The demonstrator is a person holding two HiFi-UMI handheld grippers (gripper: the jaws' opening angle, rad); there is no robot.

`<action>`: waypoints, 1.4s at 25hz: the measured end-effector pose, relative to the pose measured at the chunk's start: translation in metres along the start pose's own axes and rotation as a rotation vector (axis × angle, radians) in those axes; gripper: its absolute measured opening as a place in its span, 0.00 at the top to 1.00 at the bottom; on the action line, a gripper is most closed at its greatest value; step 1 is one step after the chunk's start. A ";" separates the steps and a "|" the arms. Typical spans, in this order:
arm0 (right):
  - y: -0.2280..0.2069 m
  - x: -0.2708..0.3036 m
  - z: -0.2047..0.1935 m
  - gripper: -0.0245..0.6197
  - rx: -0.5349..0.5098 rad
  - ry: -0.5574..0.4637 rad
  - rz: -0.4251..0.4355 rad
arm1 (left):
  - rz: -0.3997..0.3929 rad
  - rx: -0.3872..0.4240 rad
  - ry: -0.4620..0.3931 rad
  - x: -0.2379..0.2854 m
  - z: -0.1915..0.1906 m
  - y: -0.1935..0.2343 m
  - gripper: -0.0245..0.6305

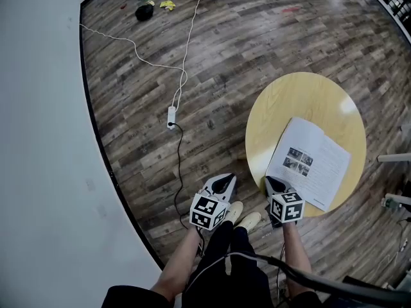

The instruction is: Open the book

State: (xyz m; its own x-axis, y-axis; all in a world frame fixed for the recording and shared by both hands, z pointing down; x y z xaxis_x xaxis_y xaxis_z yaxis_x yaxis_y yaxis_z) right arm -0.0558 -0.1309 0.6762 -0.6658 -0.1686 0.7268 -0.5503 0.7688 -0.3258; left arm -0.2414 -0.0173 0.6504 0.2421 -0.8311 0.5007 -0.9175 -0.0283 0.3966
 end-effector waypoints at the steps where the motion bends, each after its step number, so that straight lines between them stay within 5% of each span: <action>1: 0.000 0.001 0.000 0.95 0.013 0.004 0.002 | 0.002 0.000 -0.001 -0.002 0.000 0.001 0.96; 10: 0.009 0.008 -0.004 0.80 0.083 0.039 0.136 | 0.019 -0.007 -0.016 -0.013 -0.001 0.007 0.96; 30: 0.015 -0.002 -0.001 0.78 0.065 0.020 0.140 | 0.016 0.011 -0.025 -0.016 0.000 -0.003 0.96; 32: 0.017 -0.007 0.002 0.84 0.038 0.004 0.120 | 0.013 0.013 -0.026 -0.016 0.002 -0.005 0.96; 33: 0.018 -0.009 0.003 0.96 0.018 -0.002 0.106 | 0.012 0.015 -0.026 -0.017 0.003 -0.007 0.96; 35: 0.019 -0.013 0.005 0.96 -0.012 -0.005 0.100 | 0.010 0.018 -0.026 -0.016 0.003 -0.009 0.96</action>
State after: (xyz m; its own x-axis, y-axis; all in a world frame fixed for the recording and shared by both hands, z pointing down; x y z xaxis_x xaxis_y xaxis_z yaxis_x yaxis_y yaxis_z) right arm -0.0604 -0.1171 0.6572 -0.7199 -0.0936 0.6878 -0.4749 0.7890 -0.3897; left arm -0.2380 -0.0055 0.6361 0.2247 -0.8457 0.4841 -0.9255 -0.0297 0.3776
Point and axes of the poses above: the fingertips, and each gripper's own axes: x forward along the fingers, y to its left, z out of its top, the point moved 9 cm from there along -x, backward along the fingers, and after that the axes turned 2 degrees about -x, right-handed, at the moved point
